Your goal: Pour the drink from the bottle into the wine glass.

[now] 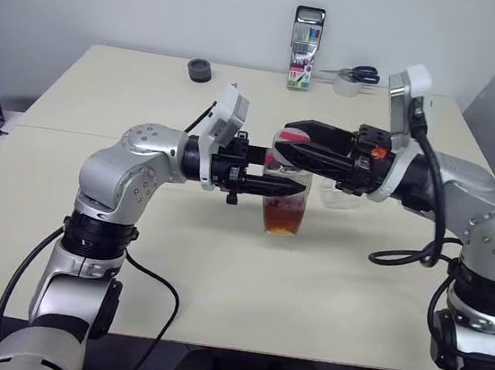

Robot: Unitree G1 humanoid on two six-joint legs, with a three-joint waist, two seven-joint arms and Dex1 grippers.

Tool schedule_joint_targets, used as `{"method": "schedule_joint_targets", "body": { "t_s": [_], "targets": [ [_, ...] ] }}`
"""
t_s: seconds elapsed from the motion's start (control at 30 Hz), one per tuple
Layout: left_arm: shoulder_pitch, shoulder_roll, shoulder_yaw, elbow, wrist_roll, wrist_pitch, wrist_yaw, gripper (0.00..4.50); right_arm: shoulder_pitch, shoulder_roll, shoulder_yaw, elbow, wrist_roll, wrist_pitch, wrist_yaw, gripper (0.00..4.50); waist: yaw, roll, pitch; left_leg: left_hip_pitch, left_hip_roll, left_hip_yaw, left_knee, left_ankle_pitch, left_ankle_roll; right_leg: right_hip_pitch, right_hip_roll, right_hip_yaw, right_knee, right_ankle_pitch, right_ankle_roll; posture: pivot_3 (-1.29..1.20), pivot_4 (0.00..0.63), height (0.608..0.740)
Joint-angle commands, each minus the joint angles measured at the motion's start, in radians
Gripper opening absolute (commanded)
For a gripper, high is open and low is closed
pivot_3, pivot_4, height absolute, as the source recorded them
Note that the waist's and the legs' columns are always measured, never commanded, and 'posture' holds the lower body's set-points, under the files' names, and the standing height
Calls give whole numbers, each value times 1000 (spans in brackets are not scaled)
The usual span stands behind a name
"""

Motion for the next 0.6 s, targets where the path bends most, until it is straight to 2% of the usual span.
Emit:
{"method": "schedule_joint_targets", "body": {
  "t_s": [0.03, 0.2, 0.4, 0.6],
  "targets": [
    [-41, -26, -38, -7, 2, -67, -47, 1878, 2, -21, -72, 17, 53, 32, -56, 2839, 4, 0, 0, 0, 0, 0, 0, 0, 0, 0, 0, 0, 0, 0, 0, 0, 150, 740],
    [5, -69, -41, 56, 60, -130, 25, 1878, 61, -32, -152, -85, 113, 39, -217, 4474, 2, 0, 0, -2, 0, 0, 2, 0, 0, -1, -1, 0, 0, 0, 0, 0, 150, 740],
    [29, -88, -26, 60, 67, -138, 67, 1878, 187, -43, -173, -304, 152, 28, -426, 4474, -3, 0, 0, -2, 0, 0, 1, 0, 0, -2, -1, 0, 1, 0, 0, 0, 150, 740],
    [12, -102, -31, 96, 82, -165, 82, 1878, 268, 26, -45, -449, 12, -43, -589, 4474, -3, 0, 0, -2, 0, 1, 1, 0, 0, -3, -1, 1, 4, 0, 0, 0, 150, 740]
  ]
}}
